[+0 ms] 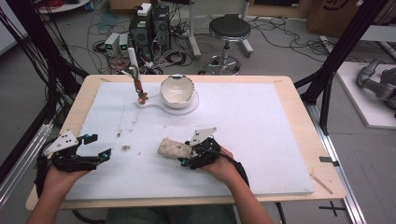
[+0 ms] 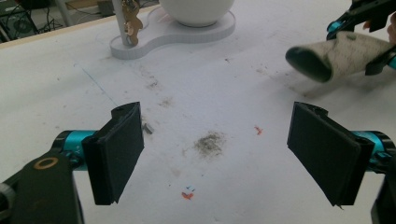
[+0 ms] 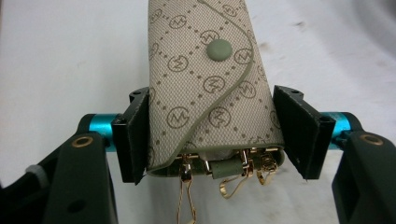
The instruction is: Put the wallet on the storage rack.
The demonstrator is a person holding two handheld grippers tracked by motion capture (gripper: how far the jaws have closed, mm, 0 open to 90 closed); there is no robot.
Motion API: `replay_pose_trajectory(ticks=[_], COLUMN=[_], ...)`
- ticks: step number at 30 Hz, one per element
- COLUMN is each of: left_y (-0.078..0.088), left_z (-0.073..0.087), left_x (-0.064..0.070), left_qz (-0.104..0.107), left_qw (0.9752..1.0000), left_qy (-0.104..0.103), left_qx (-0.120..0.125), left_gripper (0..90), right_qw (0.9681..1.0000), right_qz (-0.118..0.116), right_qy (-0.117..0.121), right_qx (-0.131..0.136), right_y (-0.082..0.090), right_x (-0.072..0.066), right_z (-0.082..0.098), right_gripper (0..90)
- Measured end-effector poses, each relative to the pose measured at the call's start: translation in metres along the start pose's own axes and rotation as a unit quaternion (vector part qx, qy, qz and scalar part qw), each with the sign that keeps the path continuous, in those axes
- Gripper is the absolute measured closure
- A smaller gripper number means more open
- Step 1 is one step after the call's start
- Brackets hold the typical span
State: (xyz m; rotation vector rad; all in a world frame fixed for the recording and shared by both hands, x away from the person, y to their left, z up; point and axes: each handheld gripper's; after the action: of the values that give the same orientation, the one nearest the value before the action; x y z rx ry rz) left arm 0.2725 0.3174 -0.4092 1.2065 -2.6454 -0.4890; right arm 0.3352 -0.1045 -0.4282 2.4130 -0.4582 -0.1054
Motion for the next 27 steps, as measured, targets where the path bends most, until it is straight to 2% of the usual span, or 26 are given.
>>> replay_pose_trajectory(ticks=[10,12,14,20,21,23,25,27], left_y=[0.001,0.001,0.001,0.001,0.001,0.000,0.000,0.000], left_z=[-0.004,-0.005,-0.005,-0.006,-0.006,-0.006,-0.006,-0.007], left_x=[0.000,-0.001,-0.001,-0.001,-0.002,-0.001,-0.001,-0.001], left_qz=[0.002,0.002,0.003,0.003,0.002,0.002,0.001,0.001], left_qw=[0.9999,0.9999,0.9999,0.9998,0.9998,0.9998,0.9997,0.9997], left_qy=[-0.001,-0.002,-0.002,-0.001,-0.002,-0.002,-0.001,-0.004], left_qx=[0.011,0.012,0.013,0.018,0.019,0.022,0.023,0.023], left_gripper=[18.5,18.5,18.5,18.5,18.5,18.5,18.5,18.5], right_qw=[0.9988,0.9974,0.9966,0.9943,0.9945,0.9936,0.9935,0.9932], right_qz=[0.038,0.053,0.058,0.080,0.078,0.091,0.091,0.099], right_qy=[-0.008,-0.015,-0.022,-0.041,-0.043,-0.039,-0.046,-0.042], right_qx=[0.031,0.047,0.054,0.056,0.055,0.053,0.050,0.045], right_y=[0.021,0.027,0.029,0.031,0.031,0.030,0.029,0.026], right_x=[0.013,0.021,0.028,0.044,0.047,0.053,0.058,0.064], right_z=[-0.016,-0.022,-0.027,-0.043,-0.047,-0.054,-0.060,-0.067], right_gripper=[33.8,33.8,33.8,33.7,33.8,33.8,33.7,33.8])
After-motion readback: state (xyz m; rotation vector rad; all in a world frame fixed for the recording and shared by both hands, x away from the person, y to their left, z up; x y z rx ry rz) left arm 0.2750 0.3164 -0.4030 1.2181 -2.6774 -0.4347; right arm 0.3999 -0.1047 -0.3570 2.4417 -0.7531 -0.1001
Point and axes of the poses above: each handheld gripper's, and its own axes: y roughly backward along the jaws, z roughly out of its underside, x roughly to its right, and after that the axes turned 2 degrees about x, right-handed
